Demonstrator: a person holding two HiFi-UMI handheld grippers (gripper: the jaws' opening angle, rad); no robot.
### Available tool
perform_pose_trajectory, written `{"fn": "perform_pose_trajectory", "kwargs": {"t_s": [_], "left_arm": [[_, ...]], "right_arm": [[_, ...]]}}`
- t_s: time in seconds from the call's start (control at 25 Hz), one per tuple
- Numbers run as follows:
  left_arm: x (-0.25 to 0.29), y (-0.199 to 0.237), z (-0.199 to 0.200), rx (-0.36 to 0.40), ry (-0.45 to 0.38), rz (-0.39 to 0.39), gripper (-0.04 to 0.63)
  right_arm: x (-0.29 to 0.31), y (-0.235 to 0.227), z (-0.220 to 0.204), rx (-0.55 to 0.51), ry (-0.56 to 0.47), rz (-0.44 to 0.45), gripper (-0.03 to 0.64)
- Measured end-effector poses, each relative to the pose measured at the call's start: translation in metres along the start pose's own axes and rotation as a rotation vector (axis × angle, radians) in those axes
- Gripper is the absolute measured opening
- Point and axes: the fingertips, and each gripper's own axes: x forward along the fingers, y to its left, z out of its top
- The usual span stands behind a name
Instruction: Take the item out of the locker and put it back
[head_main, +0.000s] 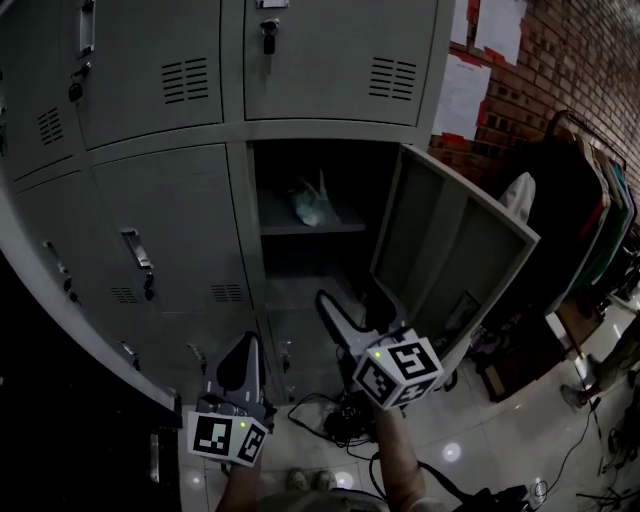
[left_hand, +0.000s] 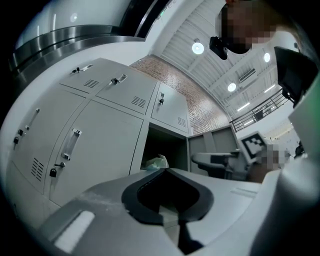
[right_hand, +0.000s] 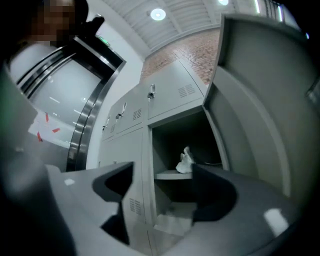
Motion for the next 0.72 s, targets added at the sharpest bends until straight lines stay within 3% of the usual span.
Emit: {"fn": "perform_pose_trajectory", "kwargs": {"t_s": [0.04,0.12,0.24,0.44,0.72], "left_arm": [[0.001,0.0,-0.001,0.001,0.003,0.001,0.006],[0.003,0.002,-0.001,0.007,0.007,0.003,0.006],[0.006,0.008,-0.001,0.02,0.01,0.015,0.006],[0.009,0.026,-0.002,0.035,0.012,0.047,0.006],[0.012,0.05,0.003,0.038,-0.006,0.098,0.006]], "right_arm": [[0.019,-0.006,0.001,0.021,0.011,0.003,0.447],[0.057,-0.018,-0.001,0.034,0.061,0.011,0.533],[0.106,-0.037,-0.007,0.005,0.143,-0.001,0.558],[0.163,-0.071,0.004,-0.047,0.18,-0.08,0.558],[0.203,-0.088,0.002,-0.053,0.232,-0.105,0.558]]}}
